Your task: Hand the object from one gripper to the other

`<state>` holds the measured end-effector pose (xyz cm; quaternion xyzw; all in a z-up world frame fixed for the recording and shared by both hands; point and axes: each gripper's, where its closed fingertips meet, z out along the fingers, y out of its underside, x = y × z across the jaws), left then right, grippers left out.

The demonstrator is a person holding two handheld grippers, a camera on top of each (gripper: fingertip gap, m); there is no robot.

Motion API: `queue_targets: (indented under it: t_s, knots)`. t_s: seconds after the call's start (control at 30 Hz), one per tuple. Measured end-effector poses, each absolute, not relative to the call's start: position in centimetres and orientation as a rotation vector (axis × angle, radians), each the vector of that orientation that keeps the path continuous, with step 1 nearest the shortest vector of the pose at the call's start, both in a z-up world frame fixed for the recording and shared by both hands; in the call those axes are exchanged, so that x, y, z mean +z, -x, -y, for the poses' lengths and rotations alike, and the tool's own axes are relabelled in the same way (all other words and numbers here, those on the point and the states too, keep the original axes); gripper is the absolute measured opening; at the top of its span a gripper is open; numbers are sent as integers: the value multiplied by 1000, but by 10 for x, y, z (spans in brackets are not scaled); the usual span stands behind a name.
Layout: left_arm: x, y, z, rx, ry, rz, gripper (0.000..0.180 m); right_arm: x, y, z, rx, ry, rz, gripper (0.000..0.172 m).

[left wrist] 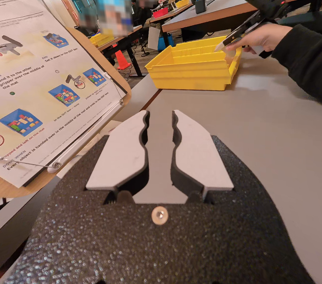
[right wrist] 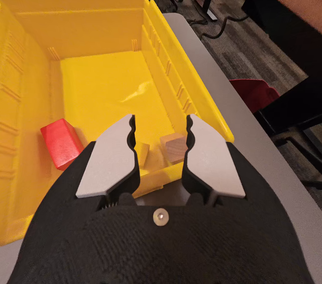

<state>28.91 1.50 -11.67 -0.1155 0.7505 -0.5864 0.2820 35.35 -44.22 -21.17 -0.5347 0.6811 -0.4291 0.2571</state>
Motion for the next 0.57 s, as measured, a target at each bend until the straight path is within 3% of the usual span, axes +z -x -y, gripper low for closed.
queue_targets:
  t_s: [0.27, 0.43, 0.57]
  knots:
    - [-89, -305, -66, -1494, 579, -1880, 28, -139, -381, 325, -1026, 1497, -1380, 69]
    - [-68, -314, -163, -1403, 954, -1702, 28, -117, -383, 243, -914, 1562, -1132, 70]
    - [-89, -324, -257, -1145, 1100, -1768, 33, -115, -382, 213, -893, 1613, -1056, 70]
